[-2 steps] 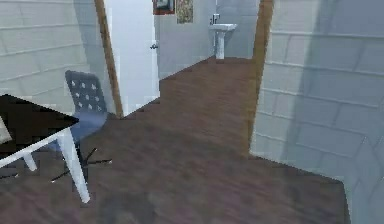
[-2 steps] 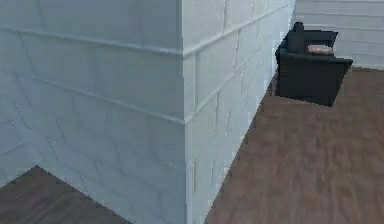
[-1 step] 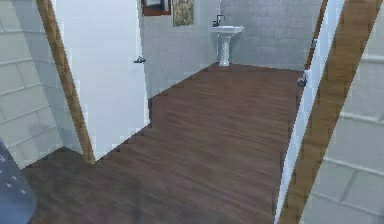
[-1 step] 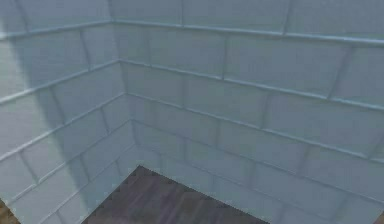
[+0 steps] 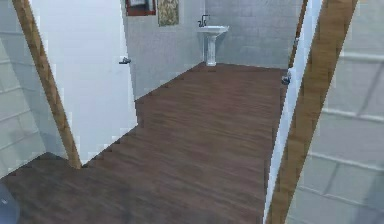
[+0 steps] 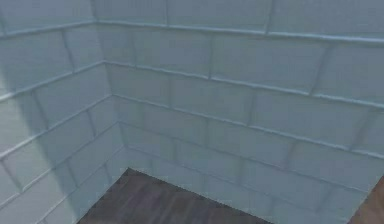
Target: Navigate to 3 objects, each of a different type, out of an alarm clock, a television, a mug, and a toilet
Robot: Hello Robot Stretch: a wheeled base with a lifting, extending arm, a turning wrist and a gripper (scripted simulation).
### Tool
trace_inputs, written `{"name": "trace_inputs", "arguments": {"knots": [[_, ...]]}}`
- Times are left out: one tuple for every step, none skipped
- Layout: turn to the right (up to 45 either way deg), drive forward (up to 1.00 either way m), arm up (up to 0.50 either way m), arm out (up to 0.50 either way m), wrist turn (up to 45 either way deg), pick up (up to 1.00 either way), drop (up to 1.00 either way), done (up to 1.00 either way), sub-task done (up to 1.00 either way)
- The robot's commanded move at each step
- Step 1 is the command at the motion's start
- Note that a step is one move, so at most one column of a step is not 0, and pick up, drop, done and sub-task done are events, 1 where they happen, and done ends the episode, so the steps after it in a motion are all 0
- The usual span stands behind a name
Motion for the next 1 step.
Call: {"name": "trace_inputs", "arguments": {"knots": [[0.0, 0.85, 0.0, 0.0, 0.0, 0.0, 0.0, 0.0, 0.0]]}}
